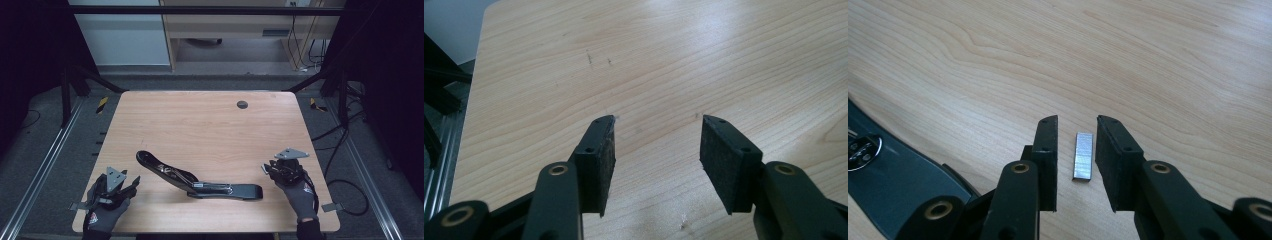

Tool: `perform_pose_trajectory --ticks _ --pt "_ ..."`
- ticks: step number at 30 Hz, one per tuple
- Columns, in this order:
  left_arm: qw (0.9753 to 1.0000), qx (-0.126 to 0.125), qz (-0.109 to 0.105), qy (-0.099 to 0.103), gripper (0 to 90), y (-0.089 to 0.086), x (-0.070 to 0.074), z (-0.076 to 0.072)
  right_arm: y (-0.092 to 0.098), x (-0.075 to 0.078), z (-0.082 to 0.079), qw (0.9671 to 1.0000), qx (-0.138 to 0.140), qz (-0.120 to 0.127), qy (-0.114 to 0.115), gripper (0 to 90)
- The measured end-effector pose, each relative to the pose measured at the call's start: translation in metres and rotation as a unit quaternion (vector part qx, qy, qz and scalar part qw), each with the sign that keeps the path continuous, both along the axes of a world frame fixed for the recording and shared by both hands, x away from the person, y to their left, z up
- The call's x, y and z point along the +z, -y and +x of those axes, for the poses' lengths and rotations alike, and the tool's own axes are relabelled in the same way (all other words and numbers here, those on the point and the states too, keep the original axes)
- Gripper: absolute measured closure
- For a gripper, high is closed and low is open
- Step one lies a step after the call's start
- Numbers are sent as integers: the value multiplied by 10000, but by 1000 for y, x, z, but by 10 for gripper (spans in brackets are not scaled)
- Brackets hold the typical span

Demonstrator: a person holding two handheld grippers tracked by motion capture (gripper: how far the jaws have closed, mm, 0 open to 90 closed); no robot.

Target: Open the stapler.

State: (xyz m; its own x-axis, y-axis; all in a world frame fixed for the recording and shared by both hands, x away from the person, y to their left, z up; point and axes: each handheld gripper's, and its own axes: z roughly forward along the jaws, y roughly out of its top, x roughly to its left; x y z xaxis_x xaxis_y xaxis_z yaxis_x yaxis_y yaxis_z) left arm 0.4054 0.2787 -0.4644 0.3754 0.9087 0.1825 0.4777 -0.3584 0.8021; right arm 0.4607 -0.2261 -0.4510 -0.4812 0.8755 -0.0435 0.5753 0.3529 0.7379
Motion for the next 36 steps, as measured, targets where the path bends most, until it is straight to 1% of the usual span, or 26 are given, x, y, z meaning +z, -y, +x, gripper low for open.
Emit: perform_pose_trajectory --ticks 6,7,9,11,18,23,29,32,36 --pt "10000 -10 24 -16 483 0 0 0 -5 -2 9 9999 3 -80 -62 712" --pt "10000 2 -22 -22 488 0 0 0 -7 -4 12 9999 -10 -101 -100 712" --pt "10000 8 -21 -20 490 0 1 0 -7 -4 13 9999 -4 -126 -95 712" --pt "10000 20 -18 -7 493 0 1 0 -7 -6 16 9998 -52 -129 -138 714" --pt "10000 32 6 -29 501 -1 1 0 -8 -14 24 9994 -70 -208 -280 716" --pt "10000 49 -19 -34 502 -1 1 0 -7 -17 26 9990 -102 -236 -354 716" --pt "10000 45 -9 -41 502 -1 1 1 -7 -22 28 9987 -158 -199 -450 719" --pt "10000 44 -13 -42 501 -1 1 1 -7 -25 29 9984 -167 -249 -483 723" --pt "10000 43 -4 -49 501 -1 1 1 -7 -27 30 9980 -213 -242 -551 725"
